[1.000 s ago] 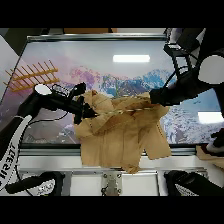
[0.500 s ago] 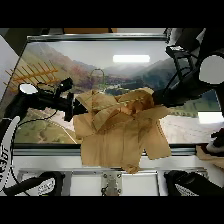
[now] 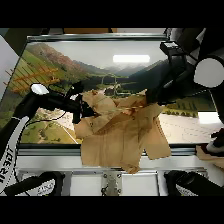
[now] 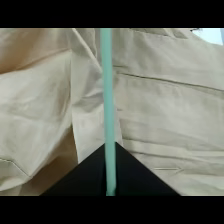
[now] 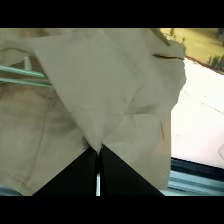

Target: Fold the clothes and pants, and hang the long-sleeved shirts on hangers.

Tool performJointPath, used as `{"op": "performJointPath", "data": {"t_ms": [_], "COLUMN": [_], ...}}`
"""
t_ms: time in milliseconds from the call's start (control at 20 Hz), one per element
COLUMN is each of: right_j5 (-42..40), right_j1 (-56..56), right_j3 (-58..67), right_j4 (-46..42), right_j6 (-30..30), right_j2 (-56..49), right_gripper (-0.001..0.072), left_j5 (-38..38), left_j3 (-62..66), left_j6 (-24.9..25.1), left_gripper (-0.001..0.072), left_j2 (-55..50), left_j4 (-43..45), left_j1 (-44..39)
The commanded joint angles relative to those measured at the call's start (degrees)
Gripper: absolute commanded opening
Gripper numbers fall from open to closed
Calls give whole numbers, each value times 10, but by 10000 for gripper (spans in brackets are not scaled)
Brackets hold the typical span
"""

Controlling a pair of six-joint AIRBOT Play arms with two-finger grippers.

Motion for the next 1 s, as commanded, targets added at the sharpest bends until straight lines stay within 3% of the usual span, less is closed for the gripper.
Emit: {"op": "performJointPath", "data": {"t_ms": [0,400,950], "right_j5": [-50,-161,-203], "right_j1": [39,133,146], "right_j3": [1,1,1], "right_j4": [23,32,33], "right_j6": [24,39,40], "right_j2": [-4,-37,-48], "right_gripper": [9,8,18], "left_j5": [21,21,21], "left_j3": [0,0,0], "left_j6": [0,0,0], "left_gripper": [12,12,12], "left_j2": [-1,-1,-1], "left_j4": [-3,-29,-29], "left_j1": [-12,-12,-12]}}
